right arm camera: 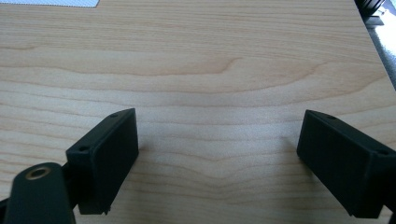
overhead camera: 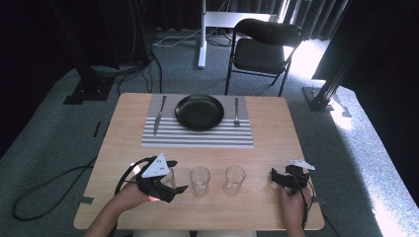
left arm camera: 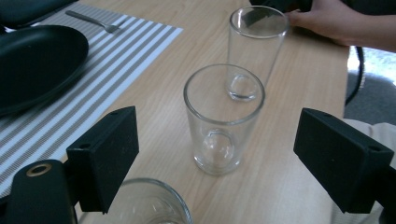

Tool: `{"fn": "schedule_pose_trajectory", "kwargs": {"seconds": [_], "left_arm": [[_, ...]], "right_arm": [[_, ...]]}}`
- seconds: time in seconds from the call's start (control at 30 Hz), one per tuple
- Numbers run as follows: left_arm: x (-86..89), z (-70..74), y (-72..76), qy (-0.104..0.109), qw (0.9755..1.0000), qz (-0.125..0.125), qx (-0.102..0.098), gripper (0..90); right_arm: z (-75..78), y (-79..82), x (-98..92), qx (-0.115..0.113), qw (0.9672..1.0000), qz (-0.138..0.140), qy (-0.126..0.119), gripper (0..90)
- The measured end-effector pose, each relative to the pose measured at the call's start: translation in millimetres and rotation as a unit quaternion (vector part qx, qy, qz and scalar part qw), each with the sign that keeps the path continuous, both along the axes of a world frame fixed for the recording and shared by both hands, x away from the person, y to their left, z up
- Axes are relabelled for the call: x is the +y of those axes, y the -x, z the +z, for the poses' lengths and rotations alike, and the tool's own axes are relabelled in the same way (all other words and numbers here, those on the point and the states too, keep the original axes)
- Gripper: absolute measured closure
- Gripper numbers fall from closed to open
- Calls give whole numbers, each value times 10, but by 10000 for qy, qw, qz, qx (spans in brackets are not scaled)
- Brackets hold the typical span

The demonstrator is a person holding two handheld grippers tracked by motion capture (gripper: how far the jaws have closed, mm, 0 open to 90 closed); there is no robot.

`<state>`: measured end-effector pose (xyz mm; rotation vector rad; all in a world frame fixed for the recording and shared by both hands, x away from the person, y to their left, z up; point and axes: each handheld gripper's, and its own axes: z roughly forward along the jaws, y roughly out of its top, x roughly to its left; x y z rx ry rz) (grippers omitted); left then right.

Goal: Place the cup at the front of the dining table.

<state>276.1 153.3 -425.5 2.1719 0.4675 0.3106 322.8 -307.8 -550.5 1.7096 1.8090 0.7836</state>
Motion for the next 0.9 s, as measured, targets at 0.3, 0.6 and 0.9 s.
{"fn": "schedule_pose_trajectory", "kwargs": {"seconds": [0.3, 0.6, 0.9], "left_arm": [[-278, -4, -82, -14, 9997, -225, 136, 144], [-486, -10, -142, -100, 9993, -306, 166, 145], [-681, 4, -155, -147, 9987, -436, 215, 145]], "right_arm": [[0, 0, 0, -1, 10000, 0, 0, 120], [0, -4, 1, -5, 10000, -7, 8, 120], [0, -3, 2, -4, 10000, -8, 6, 120]]}}
